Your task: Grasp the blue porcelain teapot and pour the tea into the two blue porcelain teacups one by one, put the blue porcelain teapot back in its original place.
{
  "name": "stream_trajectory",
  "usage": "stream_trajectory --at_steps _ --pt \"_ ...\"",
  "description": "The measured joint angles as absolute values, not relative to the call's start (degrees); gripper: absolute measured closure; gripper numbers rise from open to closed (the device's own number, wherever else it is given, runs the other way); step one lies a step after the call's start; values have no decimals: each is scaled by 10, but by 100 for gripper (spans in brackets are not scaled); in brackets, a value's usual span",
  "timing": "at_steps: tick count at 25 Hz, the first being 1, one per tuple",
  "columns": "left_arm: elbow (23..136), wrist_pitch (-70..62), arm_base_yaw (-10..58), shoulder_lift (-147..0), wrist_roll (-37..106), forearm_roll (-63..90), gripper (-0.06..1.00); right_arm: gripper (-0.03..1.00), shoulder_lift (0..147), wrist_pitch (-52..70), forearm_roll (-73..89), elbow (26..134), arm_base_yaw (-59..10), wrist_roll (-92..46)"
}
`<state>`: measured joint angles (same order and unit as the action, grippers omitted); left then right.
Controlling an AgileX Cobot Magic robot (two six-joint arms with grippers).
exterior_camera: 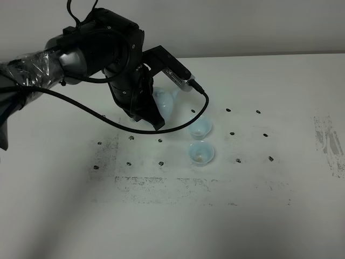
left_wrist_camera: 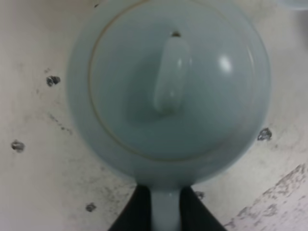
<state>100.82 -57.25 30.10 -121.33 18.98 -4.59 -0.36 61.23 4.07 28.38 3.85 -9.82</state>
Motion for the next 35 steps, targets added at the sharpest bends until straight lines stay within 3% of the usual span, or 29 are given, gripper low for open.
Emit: stream_trajectory --at_steps 13,35 --pt "1008 -567 252 -1213 494 68 91 46 -4 612 41 284 39 -98" --pt "1008 -450 249 -1213 768 34 91 46 -4 612 41 284 39 -98"
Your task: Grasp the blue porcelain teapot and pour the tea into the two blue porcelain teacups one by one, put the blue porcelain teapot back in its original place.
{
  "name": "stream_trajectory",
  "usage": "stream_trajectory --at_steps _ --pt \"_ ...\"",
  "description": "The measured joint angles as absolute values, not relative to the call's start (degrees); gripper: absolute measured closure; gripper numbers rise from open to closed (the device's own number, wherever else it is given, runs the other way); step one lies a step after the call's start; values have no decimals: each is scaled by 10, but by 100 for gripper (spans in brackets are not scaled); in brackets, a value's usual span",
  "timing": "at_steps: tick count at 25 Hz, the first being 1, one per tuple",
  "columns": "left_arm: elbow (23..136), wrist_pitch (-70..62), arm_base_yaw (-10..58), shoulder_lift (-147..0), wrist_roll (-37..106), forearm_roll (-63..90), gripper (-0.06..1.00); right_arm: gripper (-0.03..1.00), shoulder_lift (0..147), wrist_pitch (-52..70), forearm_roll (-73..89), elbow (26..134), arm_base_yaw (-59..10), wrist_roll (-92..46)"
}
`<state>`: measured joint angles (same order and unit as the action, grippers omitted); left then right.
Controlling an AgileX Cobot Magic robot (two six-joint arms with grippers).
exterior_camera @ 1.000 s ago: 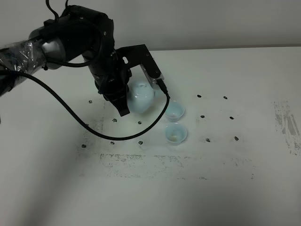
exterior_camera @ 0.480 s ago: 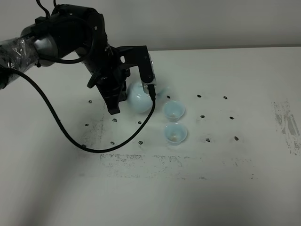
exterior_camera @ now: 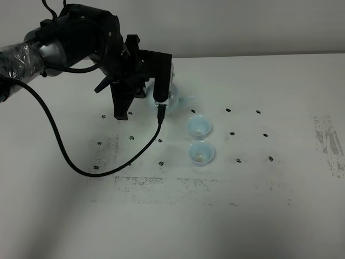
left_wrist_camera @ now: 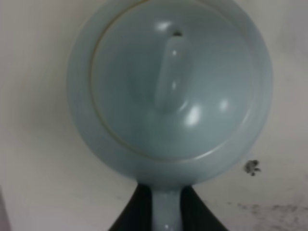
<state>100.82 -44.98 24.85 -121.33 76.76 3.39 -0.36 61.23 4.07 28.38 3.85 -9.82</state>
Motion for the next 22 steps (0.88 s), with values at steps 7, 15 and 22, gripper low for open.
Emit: stream_trajectory --at_steps 7,15,22 --pt "1008 -418 249 -1214 864 24 91 46 -4 612 41 284 39 -98" --pt "1008 -389 249 -1228 878 -21 91 46 -4 612 41 284 39 -98" --pt "1008 -358 254 -1232 900 -51 91 46 -4 612 41 284 39 -98"
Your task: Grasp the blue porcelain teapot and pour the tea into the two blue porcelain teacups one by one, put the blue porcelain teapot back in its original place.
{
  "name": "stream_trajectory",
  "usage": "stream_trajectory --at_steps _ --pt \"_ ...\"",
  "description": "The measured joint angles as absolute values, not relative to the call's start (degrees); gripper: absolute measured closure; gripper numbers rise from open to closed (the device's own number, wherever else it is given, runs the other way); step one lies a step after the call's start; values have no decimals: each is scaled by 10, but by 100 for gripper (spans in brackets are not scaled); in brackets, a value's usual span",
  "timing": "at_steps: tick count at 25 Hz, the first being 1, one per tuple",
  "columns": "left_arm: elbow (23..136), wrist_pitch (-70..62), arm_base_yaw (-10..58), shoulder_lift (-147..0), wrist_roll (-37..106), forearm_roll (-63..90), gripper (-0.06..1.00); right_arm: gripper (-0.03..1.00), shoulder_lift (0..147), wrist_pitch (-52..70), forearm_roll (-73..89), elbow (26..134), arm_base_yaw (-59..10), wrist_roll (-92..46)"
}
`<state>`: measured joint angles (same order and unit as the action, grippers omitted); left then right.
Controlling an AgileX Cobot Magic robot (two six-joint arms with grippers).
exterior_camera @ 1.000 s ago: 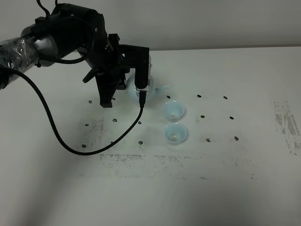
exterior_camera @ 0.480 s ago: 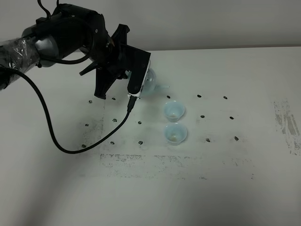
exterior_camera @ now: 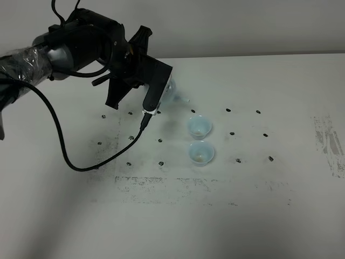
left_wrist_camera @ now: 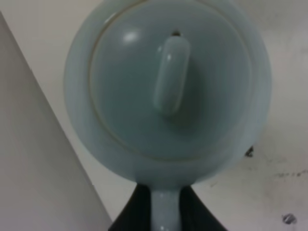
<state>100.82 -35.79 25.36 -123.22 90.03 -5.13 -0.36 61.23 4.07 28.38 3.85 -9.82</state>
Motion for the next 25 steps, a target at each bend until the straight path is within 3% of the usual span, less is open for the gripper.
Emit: stream_trajectory --at_steps 25 --pt "1008 -323 296 -1255 902 -101 91 46 -4 612 41 284 39 -98"
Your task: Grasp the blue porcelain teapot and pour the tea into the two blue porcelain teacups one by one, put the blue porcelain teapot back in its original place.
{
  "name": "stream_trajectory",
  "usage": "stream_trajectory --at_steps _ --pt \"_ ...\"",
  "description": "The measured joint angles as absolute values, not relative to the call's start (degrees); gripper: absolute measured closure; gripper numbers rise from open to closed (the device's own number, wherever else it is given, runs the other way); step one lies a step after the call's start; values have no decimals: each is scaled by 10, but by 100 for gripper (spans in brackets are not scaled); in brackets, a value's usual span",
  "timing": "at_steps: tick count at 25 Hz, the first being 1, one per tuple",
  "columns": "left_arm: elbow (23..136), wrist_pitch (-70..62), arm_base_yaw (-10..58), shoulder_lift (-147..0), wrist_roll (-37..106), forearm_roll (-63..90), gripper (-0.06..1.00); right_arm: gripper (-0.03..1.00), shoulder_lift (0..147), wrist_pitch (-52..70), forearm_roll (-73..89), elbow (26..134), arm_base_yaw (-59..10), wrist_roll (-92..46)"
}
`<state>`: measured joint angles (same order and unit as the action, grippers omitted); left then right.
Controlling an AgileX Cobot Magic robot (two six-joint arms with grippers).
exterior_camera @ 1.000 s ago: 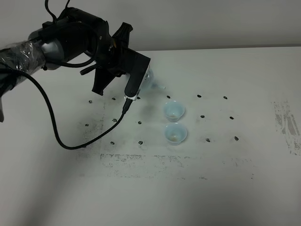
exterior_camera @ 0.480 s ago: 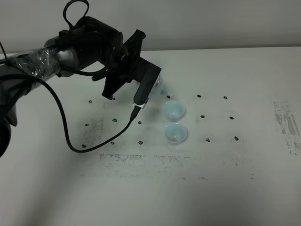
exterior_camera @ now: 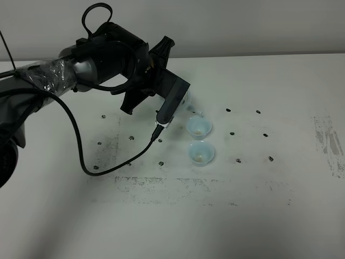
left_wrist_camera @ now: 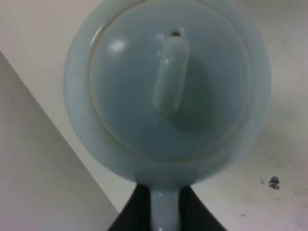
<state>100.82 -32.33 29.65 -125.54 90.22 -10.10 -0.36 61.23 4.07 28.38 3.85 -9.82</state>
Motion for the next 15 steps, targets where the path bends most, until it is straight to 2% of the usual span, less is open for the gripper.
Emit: stream_trajectory --at_steps 15 --pt "1008 -323 298 -1255 905 -151 91 46 -4 612 41 284 39 -98"
